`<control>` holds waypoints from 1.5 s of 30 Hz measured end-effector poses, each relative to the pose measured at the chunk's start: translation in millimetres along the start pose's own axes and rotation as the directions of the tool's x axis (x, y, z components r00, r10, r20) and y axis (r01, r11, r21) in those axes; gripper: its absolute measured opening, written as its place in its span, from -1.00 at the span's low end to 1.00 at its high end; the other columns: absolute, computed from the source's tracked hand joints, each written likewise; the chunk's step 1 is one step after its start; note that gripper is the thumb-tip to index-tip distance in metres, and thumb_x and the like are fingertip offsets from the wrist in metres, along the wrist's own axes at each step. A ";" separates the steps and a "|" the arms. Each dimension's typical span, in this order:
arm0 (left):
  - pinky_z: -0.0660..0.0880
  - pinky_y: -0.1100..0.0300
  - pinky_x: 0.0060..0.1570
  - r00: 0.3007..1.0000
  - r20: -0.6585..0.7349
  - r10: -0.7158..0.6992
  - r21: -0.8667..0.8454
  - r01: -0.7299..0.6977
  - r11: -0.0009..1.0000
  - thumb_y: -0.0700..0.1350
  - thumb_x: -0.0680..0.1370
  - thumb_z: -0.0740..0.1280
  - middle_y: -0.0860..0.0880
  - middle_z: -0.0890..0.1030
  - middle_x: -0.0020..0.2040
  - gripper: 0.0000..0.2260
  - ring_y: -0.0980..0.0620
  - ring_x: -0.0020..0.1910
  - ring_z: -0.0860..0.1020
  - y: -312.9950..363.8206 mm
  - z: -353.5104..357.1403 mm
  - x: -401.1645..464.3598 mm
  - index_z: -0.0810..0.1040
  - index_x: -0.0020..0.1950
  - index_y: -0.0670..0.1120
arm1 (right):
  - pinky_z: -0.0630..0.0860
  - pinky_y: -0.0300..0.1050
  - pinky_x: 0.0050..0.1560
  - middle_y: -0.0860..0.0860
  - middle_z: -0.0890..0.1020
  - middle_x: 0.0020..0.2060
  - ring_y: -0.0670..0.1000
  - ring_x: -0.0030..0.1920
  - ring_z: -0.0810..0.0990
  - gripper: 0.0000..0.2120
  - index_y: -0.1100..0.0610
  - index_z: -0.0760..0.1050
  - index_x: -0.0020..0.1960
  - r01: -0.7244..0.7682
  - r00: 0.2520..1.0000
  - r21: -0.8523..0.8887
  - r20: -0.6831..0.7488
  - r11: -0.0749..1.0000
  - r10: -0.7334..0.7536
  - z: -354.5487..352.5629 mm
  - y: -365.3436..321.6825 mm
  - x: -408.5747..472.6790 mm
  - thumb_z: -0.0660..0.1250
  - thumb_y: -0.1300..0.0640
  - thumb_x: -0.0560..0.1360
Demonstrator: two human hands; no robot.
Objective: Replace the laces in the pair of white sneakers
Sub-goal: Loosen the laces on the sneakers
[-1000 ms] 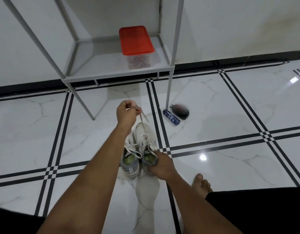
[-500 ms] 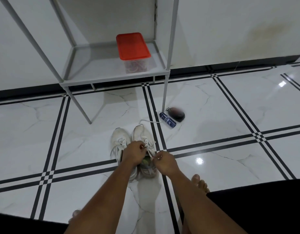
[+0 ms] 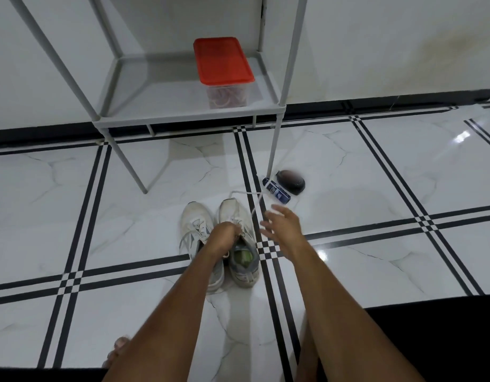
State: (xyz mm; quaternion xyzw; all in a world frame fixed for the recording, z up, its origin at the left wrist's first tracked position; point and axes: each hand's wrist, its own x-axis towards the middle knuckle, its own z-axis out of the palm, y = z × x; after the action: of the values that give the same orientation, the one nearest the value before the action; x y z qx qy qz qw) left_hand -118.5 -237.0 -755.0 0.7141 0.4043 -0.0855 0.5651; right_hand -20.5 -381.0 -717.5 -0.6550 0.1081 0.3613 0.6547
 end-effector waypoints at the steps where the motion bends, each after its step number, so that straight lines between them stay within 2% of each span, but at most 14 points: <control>1: 0.51 -0.04 -0.09 1.000 0.002 -0.031 -0.029 0.031 0.999 -0.12 0.66 0.31 -0.12 0.62 -0.16 -0.78 -0.11 -0.18 0.56 6.7 -2.2 -4.5 0.66 -0.03 -0.24 | 0.68 0.10 0.20 0.07 0.66 0.07 0.09 0.09 0.69 -0.69 0.14 0.52 0.35 -0.019 0.999 -0.252 -0.036 0.968 0.010 2.3 20.6 2.4 0.40 0.20 0.63; 4: 0.31 0.13 -0.33 0.995 -0.032 -0.096 -0.178 0.089 0.980 0.05 0.65 0.37 -0.04 0.52 -0.35 -0.68 0.02 -0.43 0.41 23.3 -14.5 -13.2 0.64 -0.08 -0.20 | 0.68 0.03 0.06 -0.05 0.69 -0.10 0.02 -0.05 0.70 -0.80 0.05 0.60 0.07 0.066 0.998 -0.645 0.054 0.761 -0.040 5.6 78.4 1.4 0.46 0.05 0.46; 9: 0.34 0.19 -0.40 0.993 -0.075 0.086 -0.635 -0.114 0.764 -0.16 0.68 0.25 0.01 0.59 -0.17 -0.84 0.08 -0.35 0.43 49.6 -46.0 -18.0 0.62 0.01 -0.12 | 0.68 0.03 -0.08 0.02 0.71 -0.05 0.04 -0.13 0.72 -0.52 -0.05 0.47 0.33 0.168 0.985 -0.714 0.146 0.680 -0.090 0.3 100.8 -1.6 0.45 0.09 0.43; 12: 0.52 0.16 -0.28 0.977 -0.206 0.055 -0.733 -0.191 0.653 -0.21 0.71 0.20 0.00 0.62 0.07 -0.74 0.03 -0.18 0.54 49.5 -73.4 -13.7 0.58 0.34 -0.06 | 0.57 -0.17 -0.06 0.06 0.62 0.21 0.06 0.07 0.66 -0.30 -0.05 0.39 0.53 0.143 0.989 -0.745 0.121 0.651 -0.080 4.1 94.5 -4.2 0.43 0.15 0.41; 16: 0.67 -0.03 -0.03 0.936 -0.333 -0.115 -0.070 0.097 0.993 0.04 0.67 0.29 -0.22 0.51 0.37 -0.50 -0.20 0.13 0.63 13.4 -84.4 5.4 0.32 0.56 -0.11 | 0.43 -0.07 0.33 0.11 0.32 0.47 0.17 0.46 0.43 -0.19 -0.09 0.24 0.66 0.167 0.985 -0.800 0.167 0.576 -0.053 9.8 90.2 -10.8 0.39 0.18 0.45; 18: 0.55 0.04 0.21 0.953 -0.295 -0.061 0.239 0.136 0.961 0.04 0.64 0.32 -0.24 0.50 0.43 -0.48 -0.23 0.29 0.57 -3.6 -69.7 1.6 0.38 0.53 -0.17 | 0.39 -0.09 0.38 0.06 0.30 0.50 0.14 0.50 0.38 -0.24 -0.08 0.32 0.62 0.212 0.977 -0.776 0.189 0.593 -0.102 13.4 87.2 -13.1 0.38 0.16 0.45; 21: 0.57 0.05 0.16 0.988 -0.123 0.091 0.406 -0.034 0.913 -0.07 0.51 0.40 -0.12 0.66 0.23 -0.71 -0.11 0.13 0.61 -20.9 -42.6 -16.1 0.62 0.23 -0.06 | 0.42 -0.05 0.41 0.04 0.41 0.46 0.13 0.44 0.47 -0.43 -0.06 0.53 0.48 0.274 0.961 -0.760 0.188 0.590 -0.204 23.5 81.9 -9.1 0.37 0.13 0.47; 23: 0.51 -0.03 0.26 0.986 -0.079 0.146 0.551 -0.079 0.831 -0.04 0.47 0.42 -0.07 0.56 0.31 -0.59 -0.15 0.29 0.50 -35.7 -32.2 -22.8 0.57 0.32 -0.01 | 0.46 -0.07 0.34 0.06 0.49 0.36 0.13 0.34 0.54 -0.61 -0.05 0.61 0.35 0.295 0.950 -0.781 0.179 0.551 -0.255 30.5 79.4 -3.7 0.39 0.10 0.52; 27: 0.43 -0.08 0.28 0.969 -0.127 0.212 0.731 -0.053 0.680 0.06 0.52 0.35 -0.02 0.43 0.39 -0.58 -0.13 0.38 0.38 -58.3 -31.3 -25.8 0.52 0.36 0.00 | 0.58 0.03 0.17 0.03 0.52 0.11 0.09 0.13 0.58 -0.93 -0.05 0.65 0.01 0.343 0.922 -0.823 0.203 0.452 -0.331 33.2 73.5 4.8 0.44 0.10 0.57; 30: 0.41 -0.07 0.29 0.963 -0.209 0.168 0.768 0.055 0.638 0.04 0.49 0.38 -0.05 0.41 0.39 -0.57 -0.14 0.37 0.36 -66.2 -35.5 -30.1 0.51 0.34 -0.04 | 0.60 0.02 0.07 -0.01 0.53 0.02 0.06 0.05 0.59 -0.81 -0.11 0.57 -0.09 0.355 0.914 -0.845 0.224 0.400 -0.337 29.8 72.1 6.1 0.45 0.19 0.53; 34: 0.32 -0.11 0.33 0.926 -0.360 0.112 0.747 0.214 0.629 0.12 0.43 0.34 -0.11 0.45 0.33 -0.56 -0.18 0.36 0.35 -59.7 -34.0 -41.9 0.51 0.26 -0.04 | 0.60 -0.01 0.06 -0.04 0.61 -0.01 0.05 0.04 0.62 -0.80 -0.10 0.54 -0.15 0.300 0.945 -0.786 0.165 0.541 -0.283 27.8 80.7 14.5 0.36 0.22 0.48; 37: 0.45 -0.06 0.19 0.914 -0.290 0.282 0.723 0.016 0.691 0.08 0.48 0.27 -0.06 0.58 0.13 -0.69 -0.13 0.21 0.48 -52.9 -19.1 -40.2 0.58 0.13 -0.03 | 0.51 -0.16 -0.01 -0.05 0.64 0.00 -0.01 0.04 0.63 -0.83 -0.01 0.59 -0.11 0.255 0.961 -0.678 0.103 0.689 -0.255 30.2 79.2 11.4 0.35 0.24 0.53; 39: 0.53 0.00 0.09 0.947 -0.190 0.258 0.446 -0.151 0.882 0.05 0.53 0.31 -0.01 0.61 0.02 -0.78 -0.09 0.11 0.57 -48.5 -5.5 -38.7 0.60 0.08 -0.02 | 0.52 -0.17 0.01 -0.04 0.66 -0.02 -0.04 0.01 0.63 -0.87 0.03 0.61 -0.07 0.210 0.975 -0.577 0.062 0.789 -0.214 33.7 76.7 4.4 0.35 0.23 0.57; 45: 0.47 0.12 -0.11 0.958 -0.223 0.183 0.221 -0.133 0.966 0.08 0.61 0.39 0.00 0.61 0.00 -0.83 0.02 -0.07 0.57 -60.4 18.2 -25.1 0.54 0.01 0.00 | 0.57 -0.24 -0.12 0.02 0.69 -0.18 -0.01 -0.12 0.65 -0.86 0.14 0.60 -0.03 0.062 0.998 -0.375 0.016 0.925 -0.060 33.4 72.7 -4.2 0.29 0.31 0.59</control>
State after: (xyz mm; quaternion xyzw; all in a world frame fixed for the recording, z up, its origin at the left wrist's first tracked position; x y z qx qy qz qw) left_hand -169.7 -262.8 -791.4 0.8034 0.4007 0.0066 0.4405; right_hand -79.3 -359.8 -767.7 -0.7704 0.0150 0.3562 0.5285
